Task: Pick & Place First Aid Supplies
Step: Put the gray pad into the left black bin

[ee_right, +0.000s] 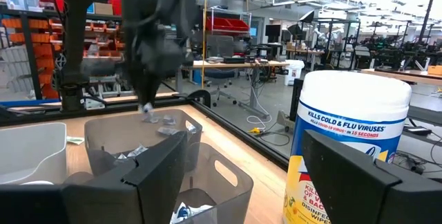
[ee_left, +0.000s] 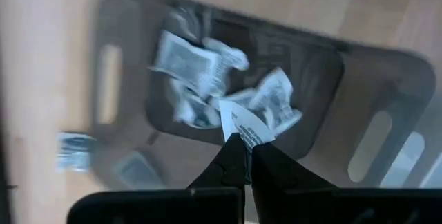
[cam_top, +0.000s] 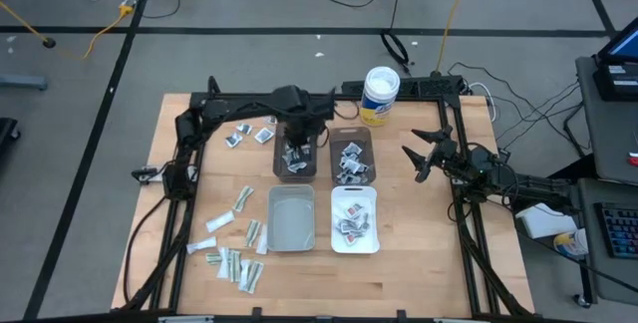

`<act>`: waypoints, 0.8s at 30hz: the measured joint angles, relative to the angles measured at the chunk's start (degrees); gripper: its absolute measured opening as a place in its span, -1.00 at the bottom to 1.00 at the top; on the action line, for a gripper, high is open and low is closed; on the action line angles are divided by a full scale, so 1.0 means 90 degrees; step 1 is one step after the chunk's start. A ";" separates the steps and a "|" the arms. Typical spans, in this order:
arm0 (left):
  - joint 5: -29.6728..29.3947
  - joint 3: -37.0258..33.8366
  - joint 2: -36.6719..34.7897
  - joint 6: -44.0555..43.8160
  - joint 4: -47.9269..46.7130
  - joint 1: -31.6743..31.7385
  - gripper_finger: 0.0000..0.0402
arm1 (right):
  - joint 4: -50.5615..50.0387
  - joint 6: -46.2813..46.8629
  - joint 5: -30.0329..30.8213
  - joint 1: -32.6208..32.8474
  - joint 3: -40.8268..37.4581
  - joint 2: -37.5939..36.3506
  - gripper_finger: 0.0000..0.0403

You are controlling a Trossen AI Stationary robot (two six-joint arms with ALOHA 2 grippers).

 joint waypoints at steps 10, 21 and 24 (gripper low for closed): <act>0.0033 -0.1158 0.0000 -0.0292 0.1325 -0.0257 -0.98 | 0.0000 0.0001 -0.0002 0.0000 -0.0002 0.0000 0.38; 0.0000 -0.1467 0.0000 -0.0217 0.1840 -0.0255 -0.95 | 0.0000 0.0002 -0.0002 0.0000 0.0000 0.0000 0.38; -0.0002 -0.1467 0.0000 -0.0190 0.1851 -0.0238 -0.82 | 0.0000 0.0002 -0.0002 0.0000 0.0000 -0.0002 0.39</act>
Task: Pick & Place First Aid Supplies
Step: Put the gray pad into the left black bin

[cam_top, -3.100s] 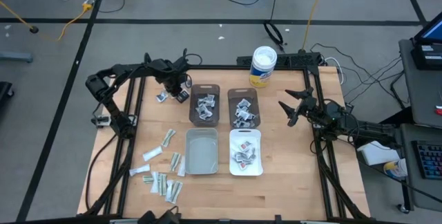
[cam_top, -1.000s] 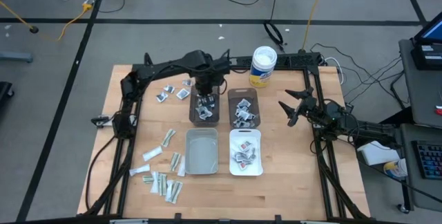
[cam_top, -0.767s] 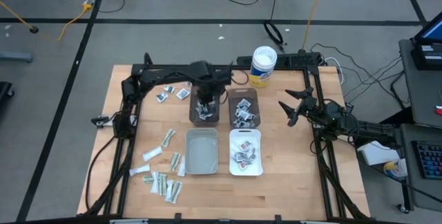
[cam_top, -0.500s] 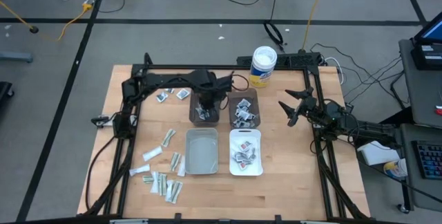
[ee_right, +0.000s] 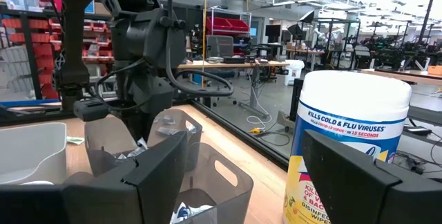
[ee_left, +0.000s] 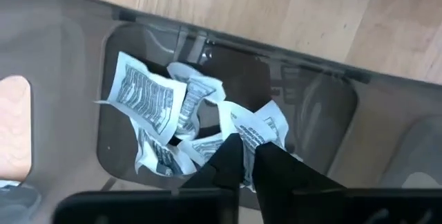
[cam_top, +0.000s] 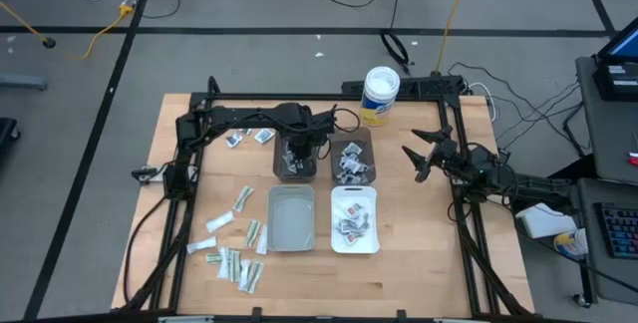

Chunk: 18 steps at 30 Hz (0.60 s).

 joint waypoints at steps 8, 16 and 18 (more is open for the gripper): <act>-0.0006 0.0000 0.0000 0.0005 -0.0004 0.0016 -0.16 | 0.0000 0.0000 0.0000 0.0002 0.0001 0.0000 0.38; 0.0028 -0.0002 -0.0181 0.0037 -0.0242 0.0185 0.39 | 0.0000 0.0000 0.0000 0.0000 -0.0002 0.0000 0.38; 0.0021 -0.0002 -0.0366 -0.0076 -0.0261 0.0310 0.46 | 0.0000 0.0000 0.0000 0.0000 -0.0002 0.0002 0.38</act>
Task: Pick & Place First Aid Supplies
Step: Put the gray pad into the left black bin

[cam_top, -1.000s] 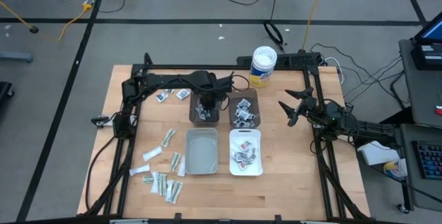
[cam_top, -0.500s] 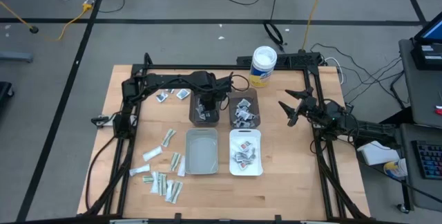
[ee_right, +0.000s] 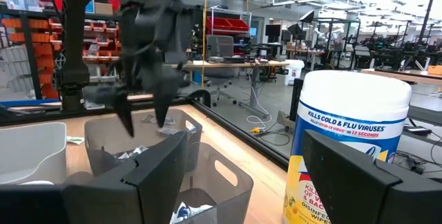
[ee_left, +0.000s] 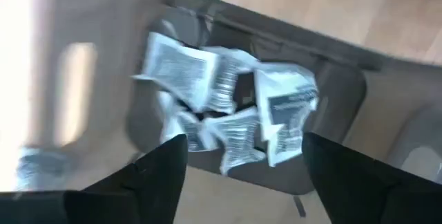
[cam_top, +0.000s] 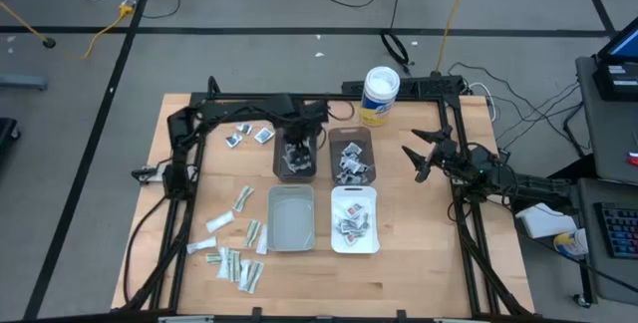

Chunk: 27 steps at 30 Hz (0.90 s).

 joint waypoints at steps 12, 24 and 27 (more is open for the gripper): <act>0.0247 0.0002 -0.0690 -0.2926 -0.0462 0.0552 0.46 | 0.0000 0.0000 0.0000 0.0000 0.0000 -0.0002 0.38; 0.0488 -0.0924 -0.1482 -0.2885 -0.0145 0.0925 0.49 | 0.0000 -0.0002 0.0000 0.0000 0.0002 -0.0002 0.38; 0.0491 -0.1509 -0.1831 -0.2690 0.0092 0.1164 0.52 | 0.0000 0.0000 0.0000 0.0000 0.0000 0.0000 0.38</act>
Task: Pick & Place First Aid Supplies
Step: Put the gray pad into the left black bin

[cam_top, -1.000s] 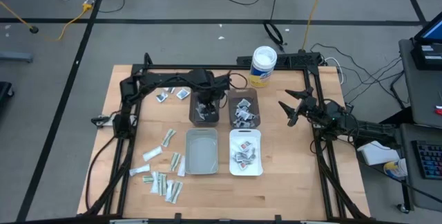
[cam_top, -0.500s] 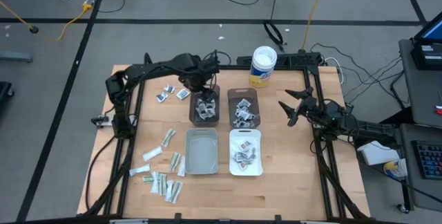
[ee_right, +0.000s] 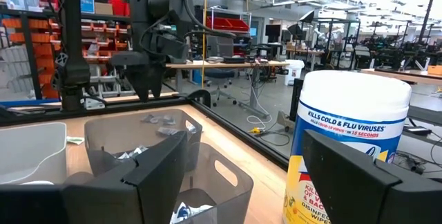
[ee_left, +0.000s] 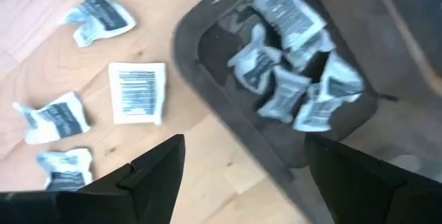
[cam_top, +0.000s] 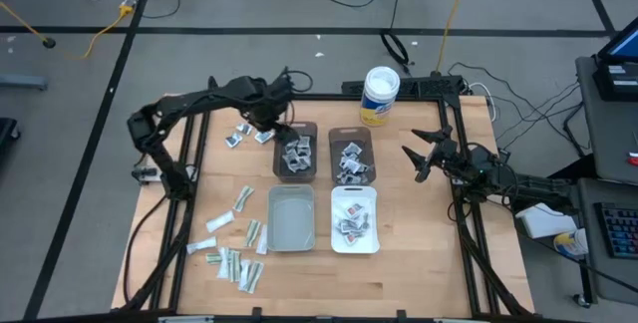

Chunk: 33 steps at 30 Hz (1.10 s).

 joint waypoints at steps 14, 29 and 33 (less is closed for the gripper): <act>-0.0516 -0.1873 -0.1110 0.1424 0.0046 0.1691 0.43 | 0.0000 0.0000 0.0000 0.0000 0.0002 -0.0002 0.38; -0.0694 -0.2387 -0.1197 0.1495 0.0331 0.2521 0.41 | 0.0000 0.0000 0.0000 0.0000 0.0000 -0.0002 0.38; -0.0693 -0.2452 -0.0937 0.1421 0.0403 0.2519 0.41 | 0.0000 -0.0001 0.0001 0.0000 0.0001 -0.0002 0.38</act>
